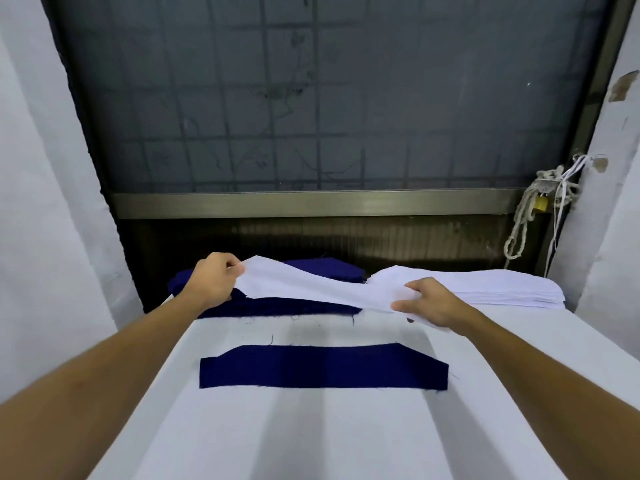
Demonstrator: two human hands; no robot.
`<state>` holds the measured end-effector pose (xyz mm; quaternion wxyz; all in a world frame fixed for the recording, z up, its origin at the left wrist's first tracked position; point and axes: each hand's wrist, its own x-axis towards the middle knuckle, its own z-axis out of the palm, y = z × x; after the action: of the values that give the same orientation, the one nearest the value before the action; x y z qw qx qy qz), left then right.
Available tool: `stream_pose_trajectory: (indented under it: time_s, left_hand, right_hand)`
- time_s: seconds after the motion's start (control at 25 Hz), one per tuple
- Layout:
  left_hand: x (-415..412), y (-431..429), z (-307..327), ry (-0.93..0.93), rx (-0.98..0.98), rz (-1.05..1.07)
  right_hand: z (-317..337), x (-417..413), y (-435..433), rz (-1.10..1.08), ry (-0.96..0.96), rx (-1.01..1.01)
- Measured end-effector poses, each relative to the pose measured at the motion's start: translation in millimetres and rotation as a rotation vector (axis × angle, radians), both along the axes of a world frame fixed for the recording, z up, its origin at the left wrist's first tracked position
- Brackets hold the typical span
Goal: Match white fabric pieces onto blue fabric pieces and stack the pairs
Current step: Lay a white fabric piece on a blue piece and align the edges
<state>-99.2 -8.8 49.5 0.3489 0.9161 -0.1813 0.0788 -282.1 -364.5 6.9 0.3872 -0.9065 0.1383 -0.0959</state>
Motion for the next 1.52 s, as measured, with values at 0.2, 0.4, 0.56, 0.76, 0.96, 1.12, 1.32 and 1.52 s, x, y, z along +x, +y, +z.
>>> stream_pose_trajectory:
  time_s: [0.2, 0.4, 0.56, 0.76, 0.96, 1.12, 1.32, 1.52]
  left_hand:
    - [-8.7, 29.1, -46.2, 0.106, 0.063, 0.023]
    - [-9.1, 44.7, -98.2, 0.166, 0.155, 0.072]
    - [-11.9, 43.7, -121.2, 0.109, 0.305, 0.161]
    - [-14.0, 41.7, -142.6, 0.076, 0.388, 0.194]
    - [-15.5, 44.4, -155.9, -0.022, 0.363, 0.245]
    - [-17.6, 45.3, -164.1, -0.07, 0.287, 0.297]
    - [-18.3, 47.2, -163.0, -0.034, 0.18, 0.318]
    - [-18.3, 49.8, -157.0, 0.031, 0.184, 0.282]
  right_hand:
    - [-17.5, -20.8, 6.5, -0.087, 0.088, 0.062]
    - [-44.7, -30.2, 5.8, -0.149, 0.123, -0.04]
    - [-66.0, -30.6, 8.7, -0.259, 0.131, -0.144]
    - [-87.7, -33.9, 14.0, -0.3, 0.058, -0.189]
    - [-106.6, -38.6, 12.6, -0.339, -0.059, -0.174]
    - [-113.4, -39.7, 10.7, -0.337, -0.093, -0.237]
    - [-113.6, -43.1, 13.9, -0.356, -0.099, -0.315]
    - [-108.6, -44.5, 18.4, -0.345, -0.056, -0.431]
